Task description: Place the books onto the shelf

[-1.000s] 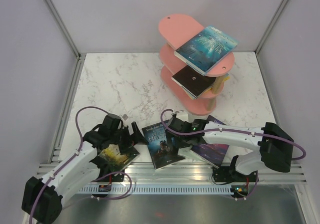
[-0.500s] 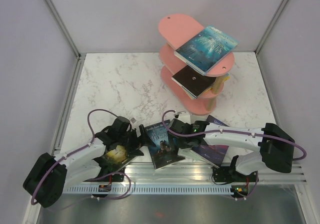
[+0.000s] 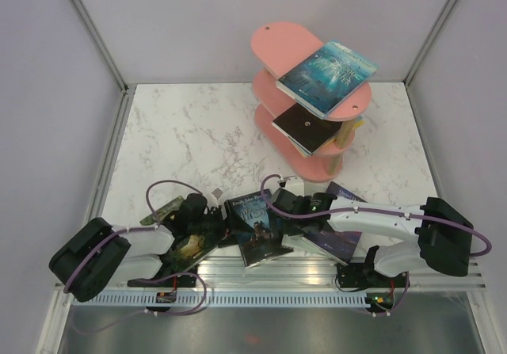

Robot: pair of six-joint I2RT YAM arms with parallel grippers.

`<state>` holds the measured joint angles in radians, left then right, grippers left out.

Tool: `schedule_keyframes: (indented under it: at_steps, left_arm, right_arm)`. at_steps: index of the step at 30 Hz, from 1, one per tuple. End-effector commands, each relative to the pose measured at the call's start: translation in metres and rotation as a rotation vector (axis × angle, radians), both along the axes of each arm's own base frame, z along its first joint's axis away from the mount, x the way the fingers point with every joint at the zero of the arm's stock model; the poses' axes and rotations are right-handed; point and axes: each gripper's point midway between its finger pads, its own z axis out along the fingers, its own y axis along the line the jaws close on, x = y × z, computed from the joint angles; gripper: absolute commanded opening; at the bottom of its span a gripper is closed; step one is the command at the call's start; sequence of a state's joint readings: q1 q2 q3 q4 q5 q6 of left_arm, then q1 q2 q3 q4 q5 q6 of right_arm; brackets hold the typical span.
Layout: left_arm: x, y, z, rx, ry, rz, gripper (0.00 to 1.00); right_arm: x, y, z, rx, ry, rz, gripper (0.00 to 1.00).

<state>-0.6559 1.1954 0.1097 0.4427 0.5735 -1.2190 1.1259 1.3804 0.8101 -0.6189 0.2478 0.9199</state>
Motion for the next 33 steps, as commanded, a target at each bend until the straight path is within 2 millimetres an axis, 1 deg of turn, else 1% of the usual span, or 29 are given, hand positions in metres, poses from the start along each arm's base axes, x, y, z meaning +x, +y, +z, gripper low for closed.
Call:
schedule_keyframes:
  at_steps: [1,2,3,4,5,6,7,9,10,11,12,13,14,15,16,17,18,19,20,21,22,23,24,25,26,27,31,32,33]
  left_arm:
    - [0.007,0.008,-0.016,0.037,-0.036,0.095,0.76]
    - [0.007,0.008,-0.013,0.017,-0.049,0.103,0.70]
    - [0.009,0.007,-0.005,-0.016,-0.065,0.115,0.65]
    - [0.015,0.002,0.008,-0.066,-0.114,0.122,0.60]
    - [0.016,0.002,0.012,-0.086,-0.125,0.125,0.59]
    - [0.017,0.000,0.017,-0.104,-0.135,0.125,0.58]
    - [0.018,-0.004,0.027,-0.143,-0.165,0.114,0.59]
    - [0.020,-0.009,0.037,-0.180,-0.182,0.105,0.63]
    - [0.019,-0.011,0.036,-0.185,-0.170,0.098,0.66]
    - [0.023,-0.014,0.045,-0.220,-0.198,0.095,0.67]
    - [0.023,-0.016,0.047,-0.232,-0.193,0.092,0.67]
    - [0.021,-0.018,0.040,-0.220,-0.169,0.081,0.67]
    - [0.023,-0.021,0.048,-0.250,-0.193,0.076,0.67]
    - [0.021,-0.023,0.048,-0.257,-0.179,0.070,0.67]
    - [0.020,-0.025,0.043,-0.252,-0.160,0.066,0.64]
    - [0.022,-0.028,0.049,-0.281,-0.179,0.059,0.62]
    - [0.021,-0.031,0.052,-0.298,-0.172,0.054,0.60]
    - [0.019,-0.032,0.046,-0.294,-0.150,0.046,0.58]
    - [0.018,-0.034,0.048,-0.307,-0.149,0.042,0.56]
    - [0.019,-0.037,0.059,-0.352,-0.168,0.040,0.55]
    - [0.019,-0.039,0.059,-0.361,-0.157,0.037,0.50]
    - [0.019,-0.039,0.056,-0.365,-0.145,0.038,0.42]
    - [0.018,-0.041,0.066,-0.408,-0.156,0.030,0.33]
    - [0.017,-0.041,0.068,-0.422,-0.153,0.025,0.09]
    - [0.017,-0.042,0.068,-0.430,-0.143,0.021,0.03]
    - [0.015,-0.042,0.067,-0.433,-0.122,0.016,0.02]
    - [0.010,-0.038,0.076,-0.464,-0.128,0.001,0.02]
    - [0.009,-0.037,0.078,-0.469,-0.126,-0.002,0.02]
    - [0.013,-0.034,0.080,-0.470,-0.123,0.006,0.02]
  right_arm:
    - [-0.020,-0.015,-0.027,-0.050,0.091,0.003,0.94]
    - [-0.020,-0.015,-0.025,-0.044,0.089,0.002,0.94]
    - [-0.020,-0.015,-0.025,-0.040,0.087,0.002,0.94]
    - [-0.020,-0.016,-0.025,-0.037,0.087,0.003,0.94]
    - [-0.021,-0.015,-0.024,-0.029,0.088,0.004,0.94]
    - [-0.020,-0.013,-0.023,-0.017,0.082,0.006,0.94]
    - [-0.020,-0.013,-0.023,-0.010,0.081,0.004,0.94]
    - [-0.020,-0.009,-0.020,0.015,0.077,0.006,0.93]
    - [-0.020,-0.009,-0.020,0.021,0.078,0.006,0.93]
    - [-0.020,-0.007,-0.019,0.029,0.077,0.009,0.93]
    - [-0.020,-0.005,-0.018,0.038,0.075,0.012,0.93]
    - [-0.019,-0.004,-0.018,0.041,0.074,0.011,0.93]
    - [-0.019,-0.003,-0.018,0.045,0.073,0.014,0.93]
    - [-0.020,-0.003,-0.017,0.047,0.073,0.017,0.93]
    - [-0.020,-0.003,-0.018,0.047,0.075,0.016,0.93]
    - [-0.019,-0.002,-0.017,0.051,0.072,0.014,0.93]
    - [-0.020,-0.002,-0.017,0.053,0.072,0.017,0.92]
    - [-0.020,-0.002,-0.016,0.056,0.071,0.018,0.92]
    - [-0.020,-0.002,-0.016,0.059,0.070,0.016,0.92]
    - [-0.019,-0.001,-0.014,0.069,0.066,0.016,0.92]
    - [-0.019,-0.001,-0.012,0.075,0.062,0.016,0.92]
    - [-0.018,0.001,-0.008,0.090,0.054,0.018,0.92]
    - [-0.018,0.002,-0.005,0.101,0.048,0.021,0.92]
    - [-0.017,0.003,-0.002,0.110,0.043,0.023,0.92]
    - [-0.016,0.004,0.001,0.121,0.035,0.023,0.92]
    - [-0.014,0.007,0.009,0.144,0.023,0.027,0.92]
    - [-0.011,0.011,0.030,0.189,-0.012,0.038,0.93]
    - [-0.010,0.013,0.040,0.209,-0.024,0.040,0.93]
    - [-0.010,0.014,0.045,0.220,-0.028,0.044,0.93]
